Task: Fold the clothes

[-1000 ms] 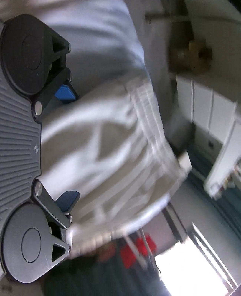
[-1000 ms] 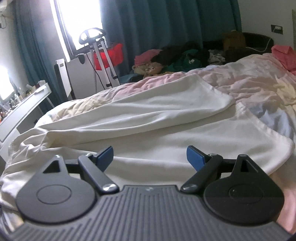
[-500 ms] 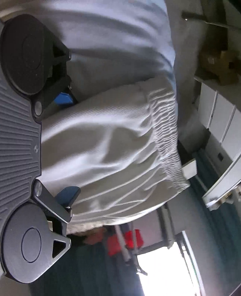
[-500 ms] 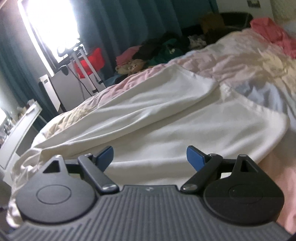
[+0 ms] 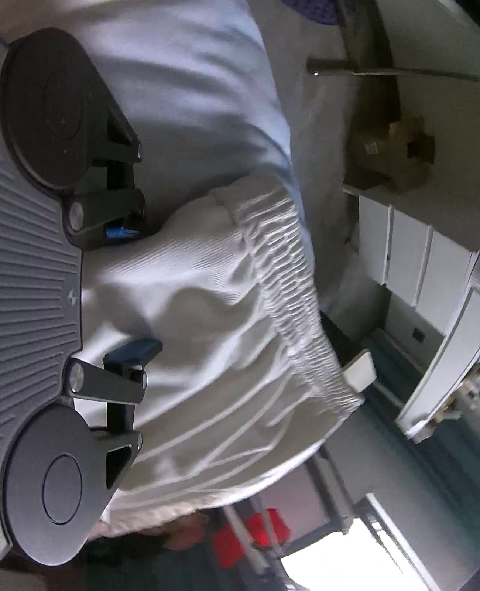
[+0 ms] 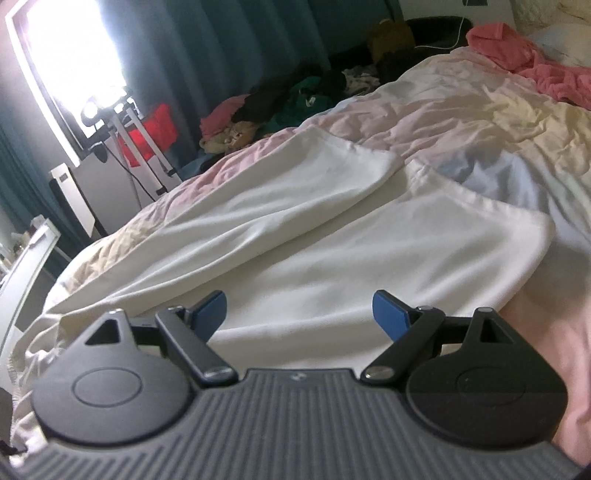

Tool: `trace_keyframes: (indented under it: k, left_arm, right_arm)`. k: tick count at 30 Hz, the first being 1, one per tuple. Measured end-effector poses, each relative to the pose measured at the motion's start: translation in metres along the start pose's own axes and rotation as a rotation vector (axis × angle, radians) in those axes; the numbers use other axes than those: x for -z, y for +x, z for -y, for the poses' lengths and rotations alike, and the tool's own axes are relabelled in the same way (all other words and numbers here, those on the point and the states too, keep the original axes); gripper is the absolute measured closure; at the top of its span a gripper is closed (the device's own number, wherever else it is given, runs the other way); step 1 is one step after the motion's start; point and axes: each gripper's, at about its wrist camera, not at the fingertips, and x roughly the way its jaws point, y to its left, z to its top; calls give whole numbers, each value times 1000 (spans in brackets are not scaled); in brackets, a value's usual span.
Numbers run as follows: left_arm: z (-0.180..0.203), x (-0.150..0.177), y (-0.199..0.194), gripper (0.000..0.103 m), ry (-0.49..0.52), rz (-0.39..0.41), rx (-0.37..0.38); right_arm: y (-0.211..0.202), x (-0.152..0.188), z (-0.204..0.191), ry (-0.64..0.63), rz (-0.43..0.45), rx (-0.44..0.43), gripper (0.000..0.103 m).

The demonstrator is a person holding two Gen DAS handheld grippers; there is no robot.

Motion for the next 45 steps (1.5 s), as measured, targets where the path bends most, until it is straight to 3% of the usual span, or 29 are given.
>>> trace_keyframes:
  k: [2, 5, 12, 17, 21, 24, 27, 32, 35, 37, 39, 41, 42, 45]
  left_arm:
    - [-4, -3, -2, 61, -45, 7, 26]
    - [-24, -11, 0, 82, -146, -4, 90]
    - [-56, -12, -15, 92, -295, 4, 214]
    - [-66, -11, -15, 88, -359, -6, 219]
    - [-71, -7, -17, 78, -369, -20, 204]
    - [-69, -3, -19, 73, -322, -36, 186]
    - [-70, 1, -21, 68, -318, -50, 207]
    - [-76, -1, -15, 63, -369, -39, 237]
    - [-75, -6, -5, 63, -390, -29, 238]
    - [-74, -8, -6, 71, -395, 13, 204]
    - [-70, -7, -8, 78, -377, 59, 195]
    - [-62, -7, -12, 85, -324, 82, 207]
    - [-59, -8, -14, 89, -308, 93, 215]
    - [-49, -9, -22, 93, -267, 122, 238]
  right_arm:
    - [2, 0, -1, -10, -4, 8, 16]
    - [4, 1, -3, -26, -4, 19, 16]
    - [9, -3, 5, 9, -6, 17, 16]
    - [23, -23, 70, 404, 4, 23, 16]
    - [13, -27, 139, 688, 96, 146, 16]
    - [-1, -13, 179, 829, 168, 158, 15]
    - [-1, -1, 198, 875, 148, 132, 29]
    - [34, 10, 210, 988, 61, 46, 43]
    - [51, 12, 211, 1040, 82, 13, 54]
    - [56, 9, 209, 1036, 122, -17, 63]
    - [58, 4, 205, 991, 139, -15, 63]
    - [58, 0, 199, 935, 144, -16, 77]
    - [56, -3, 199, 922, 149, -18, 91]
    - [46, -8, 196, 884, 175, -23, 97]
